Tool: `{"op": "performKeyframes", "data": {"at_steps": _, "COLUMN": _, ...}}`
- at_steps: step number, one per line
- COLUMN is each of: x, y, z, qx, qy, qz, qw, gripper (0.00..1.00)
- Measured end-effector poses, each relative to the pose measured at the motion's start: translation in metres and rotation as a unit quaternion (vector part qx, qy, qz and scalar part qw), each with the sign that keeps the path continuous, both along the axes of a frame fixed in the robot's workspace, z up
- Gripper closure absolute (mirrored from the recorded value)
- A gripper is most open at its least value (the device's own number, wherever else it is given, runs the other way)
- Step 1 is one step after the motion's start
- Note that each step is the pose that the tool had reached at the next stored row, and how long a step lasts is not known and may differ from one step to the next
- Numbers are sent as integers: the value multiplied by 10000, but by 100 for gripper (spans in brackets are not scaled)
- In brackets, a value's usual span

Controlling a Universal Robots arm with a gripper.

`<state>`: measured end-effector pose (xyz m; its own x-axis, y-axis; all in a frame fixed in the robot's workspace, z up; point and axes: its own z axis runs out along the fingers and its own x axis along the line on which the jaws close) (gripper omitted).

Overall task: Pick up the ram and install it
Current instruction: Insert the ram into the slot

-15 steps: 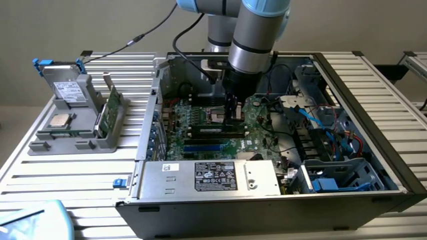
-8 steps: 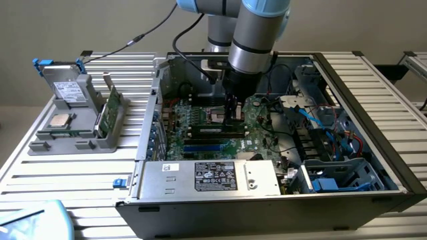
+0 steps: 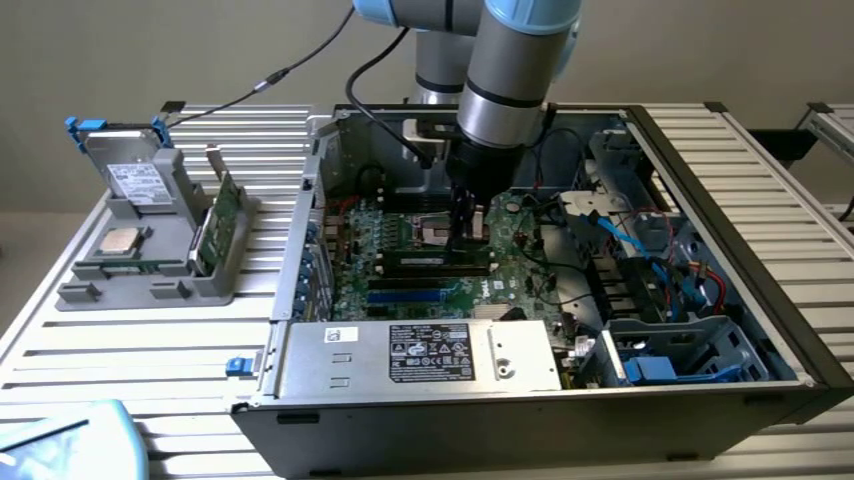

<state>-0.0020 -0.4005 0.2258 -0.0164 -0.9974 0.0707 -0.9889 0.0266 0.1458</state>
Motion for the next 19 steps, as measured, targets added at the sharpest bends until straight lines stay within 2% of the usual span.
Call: {"op": "performKeyframes", "data": {"at_steps": 19, "x": 2, "y": 0, "z": -10, "qx": -22, "qy": 1, "qz": 0, "qw": 10000, "gripper": 87}}
